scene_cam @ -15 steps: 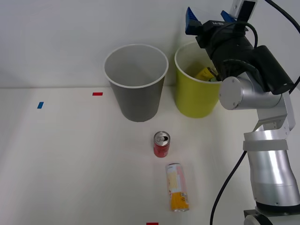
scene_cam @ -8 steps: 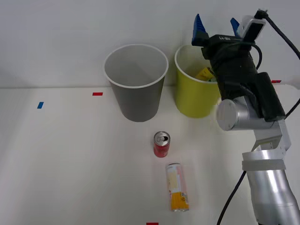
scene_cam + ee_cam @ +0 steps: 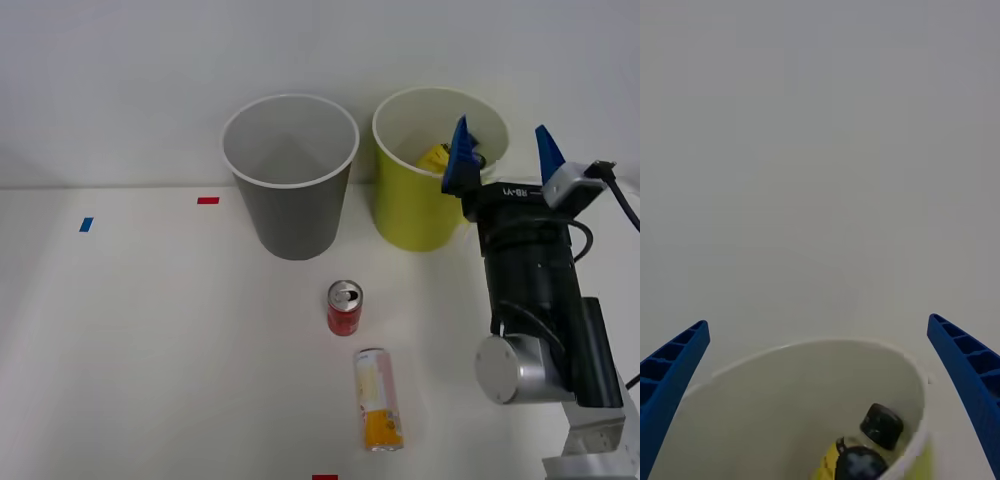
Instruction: Put cans in the gray bin, plastic bottles in the light green bin
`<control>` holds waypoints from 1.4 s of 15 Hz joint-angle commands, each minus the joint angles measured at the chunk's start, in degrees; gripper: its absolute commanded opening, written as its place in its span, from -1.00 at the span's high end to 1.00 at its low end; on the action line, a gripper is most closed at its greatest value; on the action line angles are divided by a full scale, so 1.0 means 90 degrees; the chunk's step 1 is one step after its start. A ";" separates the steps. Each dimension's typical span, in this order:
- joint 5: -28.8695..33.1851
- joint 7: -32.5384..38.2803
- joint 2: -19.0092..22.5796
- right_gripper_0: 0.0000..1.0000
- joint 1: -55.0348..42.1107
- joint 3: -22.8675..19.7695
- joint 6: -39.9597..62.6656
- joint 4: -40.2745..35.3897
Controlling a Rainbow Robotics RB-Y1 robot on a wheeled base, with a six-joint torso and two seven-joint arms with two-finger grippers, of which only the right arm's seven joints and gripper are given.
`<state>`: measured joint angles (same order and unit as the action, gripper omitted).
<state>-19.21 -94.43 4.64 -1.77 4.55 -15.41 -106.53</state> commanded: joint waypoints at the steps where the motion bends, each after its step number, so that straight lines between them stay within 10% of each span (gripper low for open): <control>1: 0.0152 -0.0093 0.0100 -1.00 -0.0917 0.0188 -0.0006 -0.0653; 21: 0.1109 0.0424 0.0236 -1.00 -0.4599 0.1038 -0.0641 -0.1015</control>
<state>-9.84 -91.17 6.67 -42.17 13.33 -21.05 -115.67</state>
